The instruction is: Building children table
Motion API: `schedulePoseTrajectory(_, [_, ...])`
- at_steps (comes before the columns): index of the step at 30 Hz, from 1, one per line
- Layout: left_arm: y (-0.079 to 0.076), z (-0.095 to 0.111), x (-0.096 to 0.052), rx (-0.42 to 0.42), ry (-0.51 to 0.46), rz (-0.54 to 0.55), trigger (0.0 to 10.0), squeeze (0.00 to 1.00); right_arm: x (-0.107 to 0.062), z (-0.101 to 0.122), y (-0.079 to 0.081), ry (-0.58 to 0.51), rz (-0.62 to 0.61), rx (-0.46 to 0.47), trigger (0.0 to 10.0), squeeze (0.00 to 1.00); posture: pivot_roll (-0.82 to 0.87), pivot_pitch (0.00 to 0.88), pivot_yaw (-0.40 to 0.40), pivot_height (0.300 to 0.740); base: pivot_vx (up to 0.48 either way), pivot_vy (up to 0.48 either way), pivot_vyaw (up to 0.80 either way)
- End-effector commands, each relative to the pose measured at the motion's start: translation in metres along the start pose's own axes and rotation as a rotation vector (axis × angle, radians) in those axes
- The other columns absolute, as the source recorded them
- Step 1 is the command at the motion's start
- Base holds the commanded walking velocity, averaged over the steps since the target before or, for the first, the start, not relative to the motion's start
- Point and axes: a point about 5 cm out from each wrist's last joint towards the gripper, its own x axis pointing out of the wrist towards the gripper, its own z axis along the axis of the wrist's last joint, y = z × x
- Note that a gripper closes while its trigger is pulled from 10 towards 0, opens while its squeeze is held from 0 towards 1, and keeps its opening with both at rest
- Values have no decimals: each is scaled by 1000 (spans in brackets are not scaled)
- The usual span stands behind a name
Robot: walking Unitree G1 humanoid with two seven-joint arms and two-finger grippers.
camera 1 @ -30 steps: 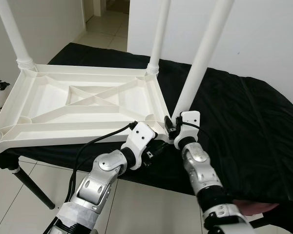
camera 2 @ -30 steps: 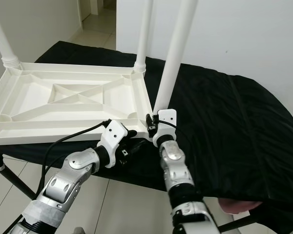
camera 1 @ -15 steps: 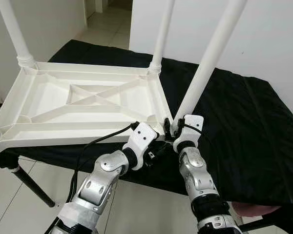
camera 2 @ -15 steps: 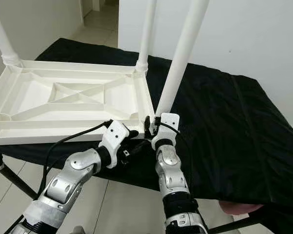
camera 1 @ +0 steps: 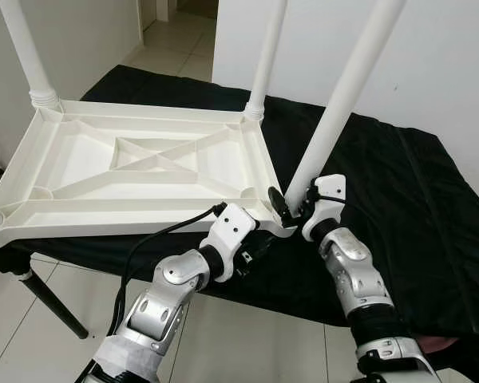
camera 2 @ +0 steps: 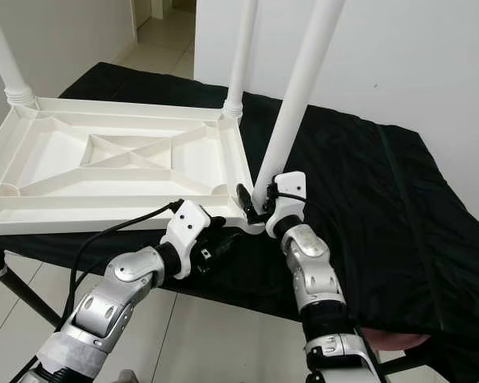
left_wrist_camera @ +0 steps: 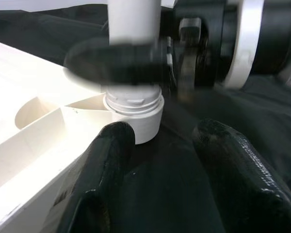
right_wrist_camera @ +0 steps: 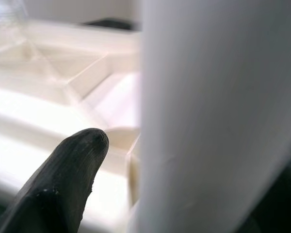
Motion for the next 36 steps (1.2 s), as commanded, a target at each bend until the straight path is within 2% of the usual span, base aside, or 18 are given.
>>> schedulePoseTrajectory(1, [-1, 1, 1, 6, 2, -5, 10000, 0, -1, -7, -5, 42, 78, -25, 10000, 0, 5, 0, -124, 740, 0, 0, 0])
schedulePoseTrajectory(6, [-1, 2, 1, 9, 1, 2, 10000, 0, -1, -14, -10, 87, 168, -41, 10000, 0, 14, 0, -133, 740, 0, 0, 0])
schedulePoseTrajectory(11, [0, 2, 1, 7, -2, 12, 10000, 0, -1, -23, -12, 130, 206, -29, 10000, 0, 20, 0, -138, 740, 0, 0, 0])
schedulePoseTrajectory(12, [0, 2, 1, 7, -2, 15, 10000, 0, -1, -27, -13, 157, 210, -54, 2980, 0, 22, 0, -137, 740, 0, 0, 0])
schedulePoseTrajectory(14, [0, 2, 1, 7, -2, 16, 10000, 0, -2, -29, -14, 172, 211, -75, 2980, 0, 22, 0, -137, 740, 0, 0, 0])
schedulePoseTrajectory(15, [1, 2, 1, 9, -2, 16, 10000, 0, -2, -31, -16, 184, 208, -72, 0, 0, 22, 0, -137, 740, 0, 0, 0])
schedulePoseTrajectory(20, [2, 2, 1, 13, 0, 18, 10000, 0, -2, -31, -19, 187, 213, -56, 0, 0, 23, 0, -134, 740, 0, 0, 0])
schedulePoseTrajectory(26, [3, 3, 0, 18, 0, 14, 10000, 0, -3, -35, -23, 203, 186, -81, 0, 0, 19, 0, -125, 740, 0, 0, 0])
schedulePoseTrajectory(28, [3, 3, 0, 19, 0, 12, 10000, 0, -4, -37, -25, 216, 152, -75, 10000, 0, 17, 0, -123, 740, 0, 0, 0])
schedulePoseTrajectory(32, [3, 2, 0, 18, 1, 11, 10000, 0, -4, -38, -25, 219, 138, -73, 10000, 0, 15, 0, -120, 740, 0, 0, 0])
schedulePoseTrajectory(36, [3, 3, 1, 19, 2, 6, 10000, 0, -2, -38, -23, 204, 70, -59, 10000, 0, 11, 0, -117, 740, 0, 0, 0])
